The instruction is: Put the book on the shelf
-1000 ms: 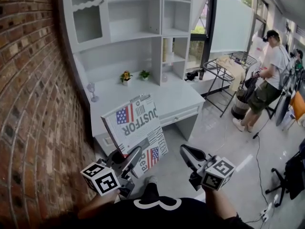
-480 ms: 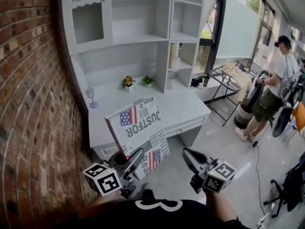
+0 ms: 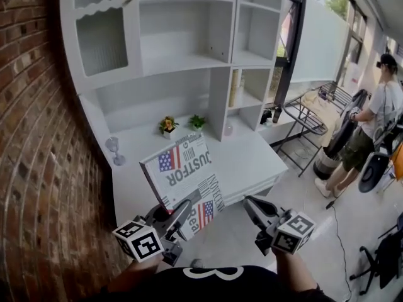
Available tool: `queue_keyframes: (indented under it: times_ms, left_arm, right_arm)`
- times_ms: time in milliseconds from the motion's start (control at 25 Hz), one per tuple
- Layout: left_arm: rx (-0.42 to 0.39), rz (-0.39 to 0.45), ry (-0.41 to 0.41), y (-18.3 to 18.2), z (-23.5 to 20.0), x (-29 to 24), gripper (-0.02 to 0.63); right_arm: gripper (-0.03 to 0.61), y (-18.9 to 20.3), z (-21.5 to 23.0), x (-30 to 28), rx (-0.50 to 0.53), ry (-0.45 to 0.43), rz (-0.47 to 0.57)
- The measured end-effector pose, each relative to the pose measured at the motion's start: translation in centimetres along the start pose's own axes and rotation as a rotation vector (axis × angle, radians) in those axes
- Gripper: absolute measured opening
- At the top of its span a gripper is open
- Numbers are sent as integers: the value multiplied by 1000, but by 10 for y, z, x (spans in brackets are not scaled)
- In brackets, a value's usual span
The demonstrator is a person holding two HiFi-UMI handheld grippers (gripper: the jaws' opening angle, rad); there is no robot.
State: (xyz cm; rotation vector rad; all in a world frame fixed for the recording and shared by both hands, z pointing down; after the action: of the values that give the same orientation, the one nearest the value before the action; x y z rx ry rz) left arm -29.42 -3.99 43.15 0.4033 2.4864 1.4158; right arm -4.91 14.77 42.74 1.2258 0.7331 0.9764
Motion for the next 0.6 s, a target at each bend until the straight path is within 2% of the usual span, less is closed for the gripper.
queue_keyframes:
  times_ms: [320,600]
  left_arm:
    - [27,-2,-41,-23,-56,-58,153]
    - [10,25,-55,-49,-88,-93,153]
  right_arm:
    - [11,-8,70,-62,-9,-42,-34]
    - [11,-15,108,-102,-7,-80,-33]
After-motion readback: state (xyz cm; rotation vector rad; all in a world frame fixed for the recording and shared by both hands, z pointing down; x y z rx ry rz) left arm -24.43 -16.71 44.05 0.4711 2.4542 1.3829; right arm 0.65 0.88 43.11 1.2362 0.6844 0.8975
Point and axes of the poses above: the fingertips, and each gripper's own axes: x backward along the fingers, z to its right, y out of its underside, the point moved 10 cm from there along x, backward along the fingers, and after that the axes turned 15 degrees about -y, right-handed, at the moved point
